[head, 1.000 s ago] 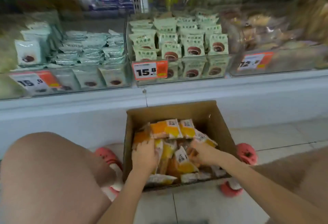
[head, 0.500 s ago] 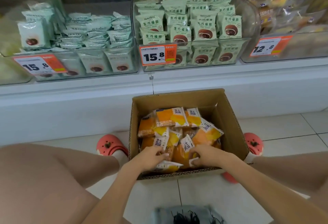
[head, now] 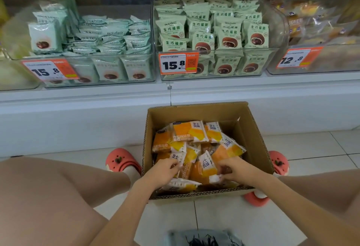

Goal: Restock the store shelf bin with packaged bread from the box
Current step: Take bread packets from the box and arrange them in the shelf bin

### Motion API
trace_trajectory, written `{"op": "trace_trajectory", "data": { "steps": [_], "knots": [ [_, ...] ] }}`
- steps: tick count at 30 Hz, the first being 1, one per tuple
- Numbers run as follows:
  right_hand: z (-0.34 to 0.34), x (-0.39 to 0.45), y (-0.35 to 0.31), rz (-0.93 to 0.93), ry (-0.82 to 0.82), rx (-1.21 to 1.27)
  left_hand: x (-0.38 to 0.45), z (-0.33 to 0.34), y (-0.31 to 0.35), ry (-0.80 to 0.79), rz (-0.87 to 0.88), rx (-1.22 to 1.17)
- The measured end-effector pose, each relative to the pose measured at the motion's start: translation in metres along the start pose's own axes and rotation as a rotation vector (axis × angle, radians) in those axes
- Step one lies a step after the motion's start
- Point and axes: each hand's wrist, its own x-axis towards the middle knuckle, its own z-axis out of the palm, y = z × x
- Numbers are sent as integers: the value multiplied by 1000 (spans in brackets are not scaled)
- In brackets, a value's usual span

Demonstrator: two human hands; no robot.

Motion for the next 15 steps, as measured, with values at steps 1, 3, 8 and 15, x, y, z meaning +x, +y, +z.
{"op": "trace_trajectory", "data": {
  "steps": [1,3,8,15],
  "knots": [
    [0,-1,0,-2,34,-22,0,0,0,3,7,5],
    [-5,-3,-5,14,190,6,-1,0,1,23,26,-2],
    [-37,-12,-27,-40,504,269,-1,-2,8,104,68,-96],
    [4,2,-5,88,-273,-31,0,1,7,41,53,-51]
  ]
}}
